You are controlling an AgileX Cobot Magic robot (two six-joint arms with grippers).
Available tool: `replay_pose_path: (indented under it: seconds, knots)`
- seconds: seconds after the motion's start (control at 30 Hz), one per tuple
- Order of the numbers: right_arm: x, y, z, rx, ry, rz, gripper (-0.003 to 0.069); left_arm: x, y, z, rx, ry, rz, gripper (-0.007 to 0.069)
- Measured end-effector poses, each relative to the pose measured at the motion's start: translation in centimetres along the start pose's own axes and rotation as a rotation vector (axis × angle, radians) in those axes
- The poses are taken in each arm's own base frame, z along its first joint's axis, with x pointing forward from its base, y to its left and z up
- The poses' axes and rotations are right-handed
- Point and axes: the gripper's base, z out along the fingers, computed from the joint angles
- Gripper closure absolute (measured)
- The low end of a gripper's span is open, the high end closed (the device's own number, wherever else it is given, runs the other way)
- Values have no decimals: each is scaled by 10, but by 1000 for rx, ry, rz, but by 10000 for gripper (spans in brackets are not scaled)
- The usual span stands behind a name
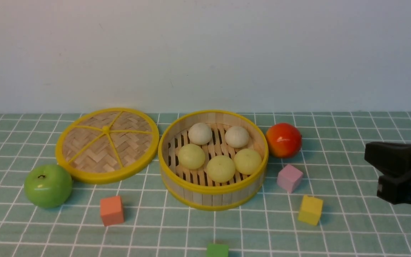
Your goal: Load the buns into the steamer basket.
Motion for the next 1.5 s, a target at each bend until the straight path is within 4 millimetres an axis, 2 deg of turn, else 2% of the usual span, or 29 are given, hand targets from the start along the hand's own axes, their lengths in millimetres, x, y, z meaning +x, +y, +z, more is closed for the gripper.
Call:
replay_pose_path:
  seconds: [0.23, 0.43, 0.57, 0.6, 0.63, 0.77, 0.9, 0.97, 1.0, 1.03, 1.27, 1.37, 1.5]
  knots:
    - [0, 0, -1, 0, 1, 0, 656, 0, 0, 0, 0, 0, 0, 447]
    - [-1, 0, -8, -2, -12, 0, 652, 0, 0, 0, 0, 0, 0, 442]
    - [-6, -6, -18, 30, -61, -14, 649, 0, 0, 0, 0, 0, 0, 440]
    - [-10, -14, -27, 85, -98, -70, 648, 0, 0, 0, 0, 0, 0, 440]
    - [-10, -15, -27, 92, -97, -74, 648, 0, 0, 0, 0, 0, 0, 440]
    - [-7, -33, -53, 240, -100, -95, 641, 0, 0, 0, 0, 0, 0, 439]
    - [22, -47, -74, 369, -55, -112, 638, 0, 0, 0, 0, 0, 0, 438]
    - [45, -53, -81, 430, -23, -136, 638, 0, 0, 0, 0, 0, 0, 437]
    - [45, -53, -81, 430, -23, -136, 638, 0, 0, 0, 0, 0, 0, 437]
    - [63, -58, -84, 465, -18, -151, 636, 0, 0, 0, 0, 0, 0, 437]
    - [143, -69, -77, 472, -131, -170, 626, 0, 0, 0, 0, 0, 0, 435]
    - [160, -71, -76, 467, -136, -131, 620, 0, 0, 0, 0, 0, 0, 435]
    - [162, -71, -77, 464, -128, -105, 615, 0, 0, 0, -1, 1, 0, 433]
